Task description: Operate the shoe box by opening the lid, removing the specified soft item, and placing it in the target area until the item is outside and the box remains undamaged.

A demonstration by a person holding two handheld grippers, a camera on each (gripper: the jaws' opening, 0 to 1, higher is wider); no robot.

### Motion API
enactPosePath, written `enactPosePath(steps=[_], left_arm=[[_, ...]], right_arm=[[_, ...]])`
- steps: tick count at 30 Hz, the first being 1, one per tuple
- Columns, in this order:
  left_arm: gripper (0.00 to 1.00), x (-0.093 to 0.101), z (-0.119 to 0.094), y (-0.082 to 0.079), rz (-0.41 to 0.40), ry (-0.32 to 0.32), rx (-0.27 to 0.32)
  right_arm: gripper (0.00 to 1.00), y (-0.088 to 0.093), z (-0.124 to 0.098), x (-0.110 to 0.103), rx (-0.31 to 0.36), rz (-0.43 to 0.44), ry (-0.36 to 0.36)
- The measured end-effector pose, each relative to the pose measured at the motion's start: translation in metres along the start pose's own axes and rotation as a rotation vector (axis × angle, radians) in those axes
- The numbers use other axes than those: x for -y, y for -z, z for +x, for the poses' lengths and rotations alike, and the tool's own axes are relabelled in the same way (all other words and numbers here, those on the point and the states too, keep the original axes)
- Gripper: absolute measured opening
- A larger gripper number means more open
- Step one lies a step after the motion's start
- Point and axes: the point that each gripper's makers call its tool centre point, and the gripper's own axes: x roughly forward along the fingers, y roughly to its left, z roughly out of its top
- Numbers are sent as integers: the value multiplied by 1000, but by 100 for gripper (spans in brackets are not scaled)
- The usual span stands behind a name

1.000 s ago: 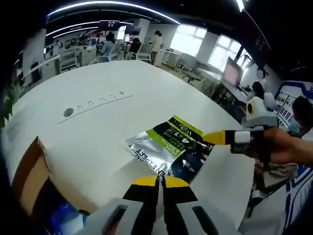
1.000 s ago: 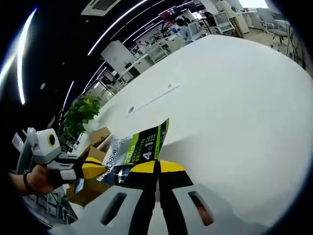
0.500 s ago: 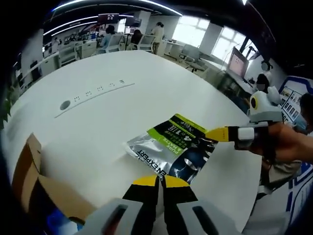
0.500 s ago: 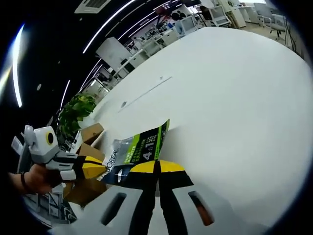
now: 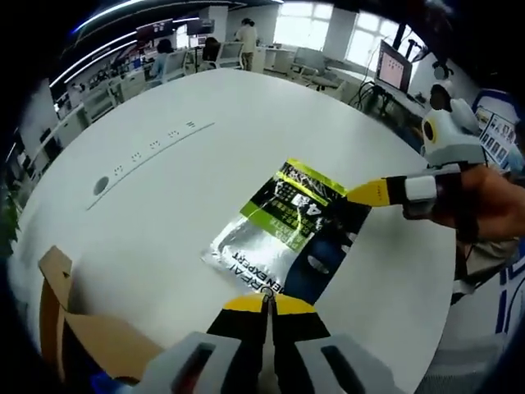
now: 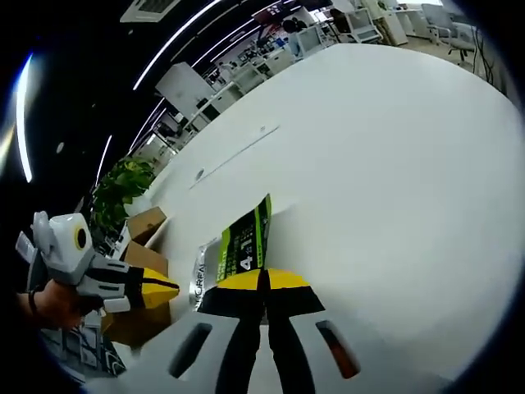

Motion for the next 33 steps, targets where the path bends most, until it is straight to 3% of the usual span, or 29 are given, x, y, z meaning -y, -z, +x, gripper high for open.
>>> enactPosePath(steps=[6,14,24,33], left_arm=[[4,-3,-7,-2,-29,1,18],[5,-9,-25,-7,-133,1,82],[7,-10,-55,-7,-210,28,181],[10,-15,-89,2,-286,26,281]], right_arm=[[1,1,-3,7,-1,-21,36],[4,-6,-16,10,19,-26,59],[6,-3,-34,-4,43,-52,59],[7,5,-49,-20,61,-65,48]])
